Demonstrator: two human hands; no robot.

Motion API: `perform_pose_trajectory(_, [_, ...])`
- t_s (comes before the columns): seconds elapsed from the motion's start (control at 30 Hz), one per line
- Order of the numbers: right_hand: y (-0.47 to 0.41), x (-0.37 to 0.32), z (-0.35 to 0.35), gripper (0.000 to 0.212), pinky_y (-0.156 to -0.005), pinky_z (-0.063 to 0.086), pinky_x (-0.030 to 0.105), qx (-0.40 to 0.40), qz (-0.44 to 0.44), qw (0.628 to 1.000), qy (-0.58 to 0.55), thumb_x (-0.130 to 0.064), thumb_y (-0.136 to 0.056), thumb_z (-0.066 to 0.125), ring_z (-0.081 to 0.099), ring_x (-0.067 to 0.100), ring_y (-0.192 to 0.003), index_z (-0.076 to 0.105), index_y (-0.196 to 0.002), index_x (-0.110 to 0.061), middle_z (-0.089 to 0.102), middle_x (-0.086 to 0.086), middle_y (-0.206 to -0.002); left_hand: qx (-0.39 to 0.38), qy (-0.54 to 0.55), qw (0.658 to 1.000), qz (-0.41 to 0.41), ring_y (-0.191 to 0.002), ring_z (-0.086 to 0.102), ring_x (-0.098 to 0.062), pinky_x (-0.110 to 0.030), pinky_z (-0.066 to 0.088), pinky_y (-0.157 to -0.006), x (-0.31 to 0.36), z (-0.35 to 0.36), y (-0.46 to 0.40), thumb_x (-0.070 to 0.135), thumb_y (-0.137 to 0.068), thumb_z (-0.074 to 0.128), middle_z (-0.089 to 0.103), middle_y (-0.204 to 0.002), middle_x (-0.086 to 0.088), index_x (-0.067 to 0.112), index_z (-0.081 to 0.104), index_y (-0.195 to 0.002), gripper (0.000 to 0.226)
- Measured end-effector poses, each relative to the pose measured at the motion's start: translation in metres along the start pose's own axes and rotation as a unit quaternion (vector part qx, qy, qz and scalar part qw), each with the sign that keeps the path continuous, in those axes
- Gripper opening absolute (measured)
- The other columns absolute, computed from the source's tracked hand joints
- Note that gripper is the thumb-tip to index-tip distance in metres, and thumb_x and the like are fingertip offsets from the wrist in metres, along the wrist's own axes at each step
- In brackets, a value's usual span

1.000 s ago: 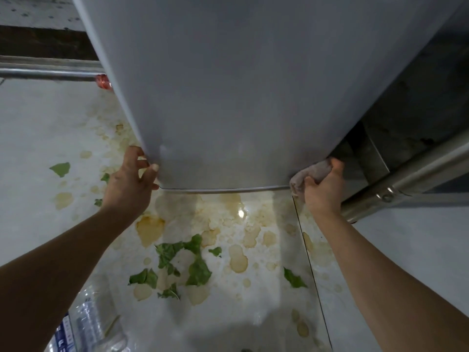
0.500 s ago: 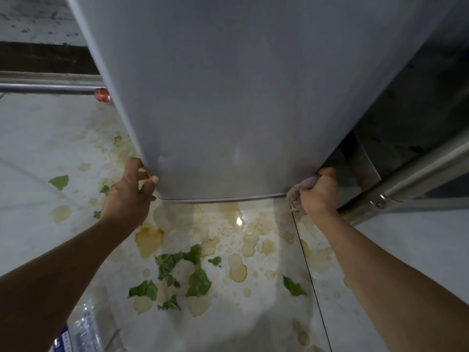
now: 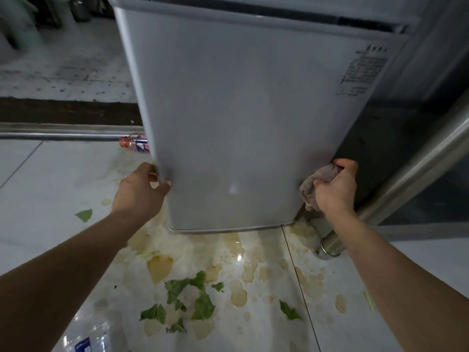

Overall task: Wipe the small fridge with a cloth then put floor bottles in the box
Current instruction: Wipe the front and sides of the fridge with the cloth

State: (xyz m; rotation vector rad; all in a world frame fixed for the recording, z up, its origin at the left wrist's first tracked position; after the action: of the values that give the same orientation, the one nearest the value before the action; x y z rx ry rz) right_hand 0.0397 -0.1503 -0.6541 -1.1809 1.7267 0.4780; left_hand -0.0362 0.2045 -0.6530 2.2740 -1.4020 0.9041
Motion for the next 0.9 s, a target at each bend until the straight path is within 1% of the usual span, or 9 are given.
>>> perform_pose_trajectory(0.07, [-0.005, -0.015, -0.008, 0.054, -0.085, 0.041, 0.022, 0.013, -0.018, 1.000, -0.016, 0.010, -0.077, 0.061, 0.055, 0.024, -0.112, 0.042, -0.119, -0.017, 0.055, 0.011, -0.124, 0.048, 0.018, 0.998, 0.024, -0.099, 0.061, -0.030, -0.038, 0.049, -0.084, 0.020, -0.018, 0.001, 0.033, -0.083, 0.066, 0.065, -0.110, -0.003, 0.019, 0.053, -0.114, 0.037])
perform_pose_trajectory(0.13, [-0.011, -0.029, -0.016, 0.054, -0.078, 0.043, 0.016, 0.023, -0.030, 0.999, -0.033, 0.010, -0.077, 0.061, 0.056, 0.023, -0.112, 0.042, -0.121, -0.017, 0.055, 0.011, -0.125, 0.107, 0.036, 0.993, 0.043, -0.094, 0.063, -0.029, -0.039, 0.049, -0.081, 0.037, -0.036, 0.002, 0.033, -0.078, 0.070, 0.067, -0.101, -0.001, 0.023, 0.053, -0.109, 0.037])
perform_pose_trajectory(0.2, [-0.016, -0.043, -0.023, 0.055, -0.070, 0.042, 0.008, 0.030, -0.040, 0.998, -0.045, 0.009, -0.078, 0.063, 0.056, 0.023, -0.113, 0.041, -0.121, -0.018, 0.054, 0.011, -0.127, 0.132, 0.046, 0.989, 0.055, -0.089, 0.062, -0.029, -0.038, 0.049, -0.077, 0.048, -0.048, 0.003, 0.032, -0.076, 0.071, 0.066, -0.094, -0.003, 0.023, 0.053, -0.102, 0.033])
perform_pose_trajectory(0.27, [-0.020, -0.057, -0.030, 0.057, -0.071, 0.041, 0.008, 0.037, -0.051, 0.996, -0.061, 0.008, -0.078, 0.062, 0.056, 0.022, -0.114, 0.041, -0.122, -0.019, 0.054, 0.011, -0.127, 0.124, 0.040, 0.990, 0.057, -0.089, 0.062, -0.030, -0.038, 0.050, -0.077, 0.054, -0.053, 0.002, 0.031, -0.076, 0.071, 0.066, -0.092, -0.004, 0.022, 0.052, -0.100, 0.032])
perform_pose_trajectory(0.4, [-0.023, -0.084, -0.043, 0.059, -0.093, 0.041, 0.023, 0.054, -0.075, 0.992, -0.080, 0.008, -0.077, 0.063, 0.054, 0.023, -0.116, 0.041, -0.126, -0.017, 0.054, 0.011, -0.128, 0.112, 0.015, 0.992, 0.052, -0.089, 0.061, -0.031, -0.039, 0.049, -0.076, 0.055, -0.054, 0.001, 0.031, -0.078, 0.071, 0.064, -0.096, -0.004, 0.022, 0.050, -0.102, 0.034])
perform_pose_trajectory(0.57, [-0.029, -0.118, -0.060, 0.058, -0.094, 0.040, 0.022, 0.079, -0.103, 0.986, -0.101, 0.009, -0.078, 0.062, 0.055, 0.022, -0.115, 0.042, -0.128, -0.014, 0.055, 0.012, -0.127, 0.071, 0.000, 0.996, 0.048, -0.085, 0.062, -0.028, -0.035, 0.048, -0.071, 0.056, -0.060, -0.005, 0.034, -0.076, 0.074, 0.063, -0.093, 0.002, 0.027, 0.047, -0.094, 0.034])
perform_pose_trajectory(0.67, [-0.030, -0.139, -0.070, 0.061, -0.095, 0.038, 0.020, 0.102, -0.118, 0.982, -0.106, 0.008, -0.079, 0.062, 0.053, 0.020, -0.118, 0.040, -0.130, -0.016, 0.053, 0.010, -0.130, 0.052, -0.011, 0.997, 0.047, -0.086, 0.061, -0.026, -0.032, 0.047, -0.070, 0.059, -0.067, -0.008, 0.035, -0.075, 0.073, 0.066, -0.092, 0.002, 0.028, 0.052, -0.091, 0.027])
perform_pose_trajectory(0.8, [-0.031, -0.163, -0.079, 0.061, -0.104, 0.041, 0.030, 0.119, -0.122, 0.978, -0.117, 0.007, -0.081, 0.062, 0.049, 0.021, -0.124, 0.039, -0.131, -0.019, 0.048, 0.009, -0.135, 0.061, -0.003, 0.997, 0.046, -0.084, 0.062, -0.026, -0.036, 0.054, -0.072, 0.073, -0.084, -0.007, 0.037, -0.078, 0.069, 0.063, -0.088, 0.003, 0.027, 0.055, -0.094, 0.024])
perform_pose_trajectory(0.9, [-0.026, -0.168, -0.083, 0.056, -0.099, 0.041, 0.025, 0.123, -0.124, 0.978, -0.116, 0.003, -0.083, 0.064, 0.051, 0.023, -0.122, 0.041, -0.130, -0.017, 0.051, 0.012, -0.133, 0.076, 0.015, 0.995, 0.055, -0.086, 0.062, -0.027, -0.041, 0.054, -0.075, 0.088, -0.098, -0.006, 0.036, -0.079, 0.069, 0.064, -0.091, 0.001, 0.023, 0.056, -0.096, 0.025])
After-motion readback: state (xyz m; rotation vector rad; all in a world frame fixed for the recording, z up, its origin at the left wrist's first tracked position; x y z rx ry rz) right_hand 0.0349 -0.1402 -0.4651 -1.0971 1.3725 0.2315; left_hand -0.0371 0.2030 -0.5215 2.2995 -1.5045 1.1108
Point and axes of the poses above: each hand's wrist, its own y-axis away from the middle knuckle, its own z-axis out of the palm, x = y × z, the point moved 3 cm from there along -y, towards the middle knuckle
